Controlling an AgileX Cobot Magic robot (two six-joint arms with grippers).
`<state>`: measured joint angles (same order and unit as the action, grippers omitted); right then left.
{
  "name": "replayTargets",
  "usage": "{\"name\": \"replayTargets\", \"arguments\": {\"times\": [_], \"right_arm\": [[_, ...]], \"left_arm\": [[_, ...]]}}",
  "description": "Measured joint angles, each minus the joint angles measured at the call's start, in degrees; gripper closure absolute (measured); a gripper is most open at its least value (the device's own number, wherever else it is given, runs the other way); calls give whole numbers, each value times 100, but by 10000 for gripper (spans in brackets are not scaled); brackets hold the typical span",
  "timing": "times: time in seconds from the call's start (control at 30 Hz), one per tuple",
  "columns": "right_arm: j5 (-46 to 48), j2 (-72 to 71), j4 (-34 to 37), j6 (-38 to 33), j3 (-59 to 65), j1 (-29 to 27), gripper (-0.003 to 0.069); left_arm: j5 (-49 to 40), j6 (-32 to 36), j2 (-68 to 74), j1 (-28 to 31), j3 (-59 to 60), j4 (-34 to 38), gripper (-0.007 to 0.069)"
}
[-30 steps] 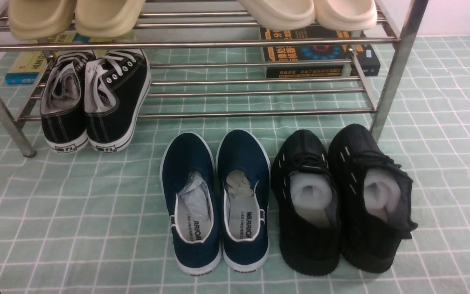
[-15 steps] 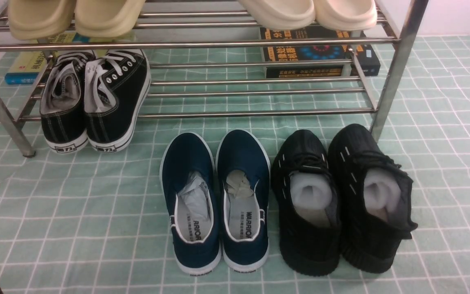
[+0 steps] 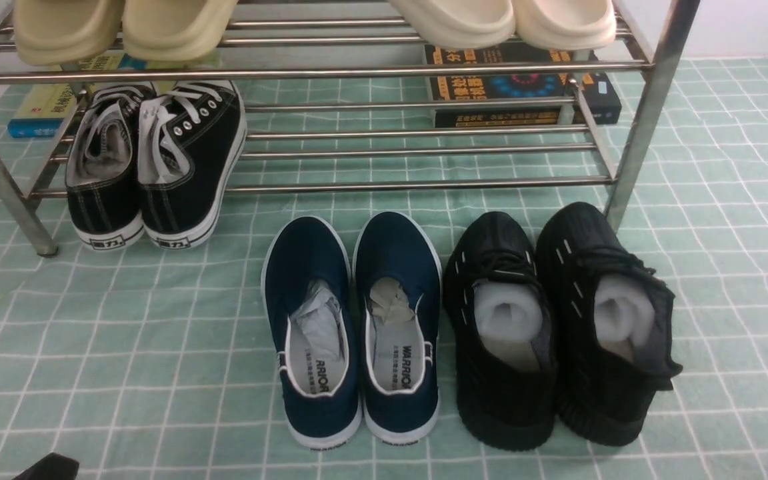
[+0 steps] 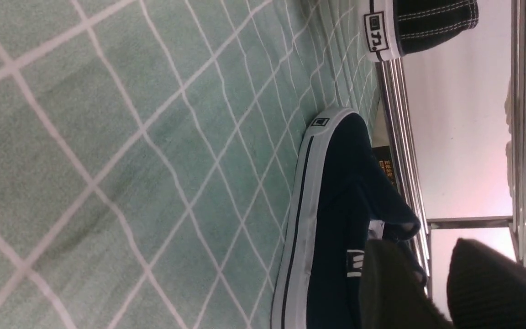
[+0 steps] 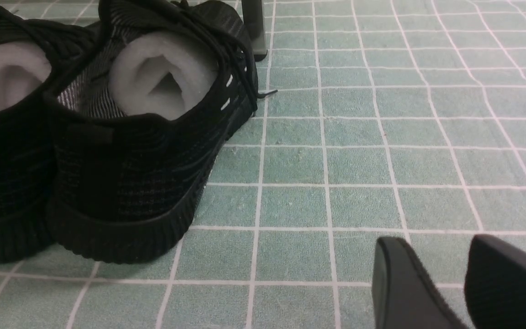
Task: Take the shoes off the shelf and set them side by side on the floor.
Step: 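Grasp the leftmost shoe on the bottom shelf of the shoe rack with the left gripper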
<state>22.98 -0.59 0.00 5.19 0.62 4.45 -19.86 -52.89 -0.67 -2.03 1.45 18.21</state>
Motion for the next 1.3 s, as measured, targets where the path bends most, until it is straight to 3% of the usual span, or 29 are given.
{"name": "replayTargets", "arguments": {"times": [0.1, 0.3, 0.37, 0.63, 0.77, 0.97, 1.17, 1.3], "right_arm": [[0, 0, 0, 0, 0, 0, 422], [0, 0, 0, 0, 0, 0, 422], [0, 0, 0, 0, 0, 0, 422], [0, 0, 0, 0, 0, 0, 422], [0, 0, 0, 0, 0, 0, 422], [0, 0, 0, 0, 0, 0, 422], [0, 0, 0, 0, 0, 0, 422], [0, 0, 0, 0, 0, 0, 421]], "left_arm": [[-36, 244, 0, 0, -7, -590, 411], [-562, 215, 459, 0, -911, -1195, 604], [-625, 328, 860, 0, -1466, -1290, 624], [-2346, 1279, 3648, 0, -3763, -2562, 624], [-2420, 1361, 5385, 0, -4729, -3019, 624], [-2573, 1398, 7154, 0, -6118, -3287, 614], [-2605, 1402, 7817, 244, -7018, -3407, 611], [-2590, 1940, 8303, 1009, -7445, -2617, 610]]}}
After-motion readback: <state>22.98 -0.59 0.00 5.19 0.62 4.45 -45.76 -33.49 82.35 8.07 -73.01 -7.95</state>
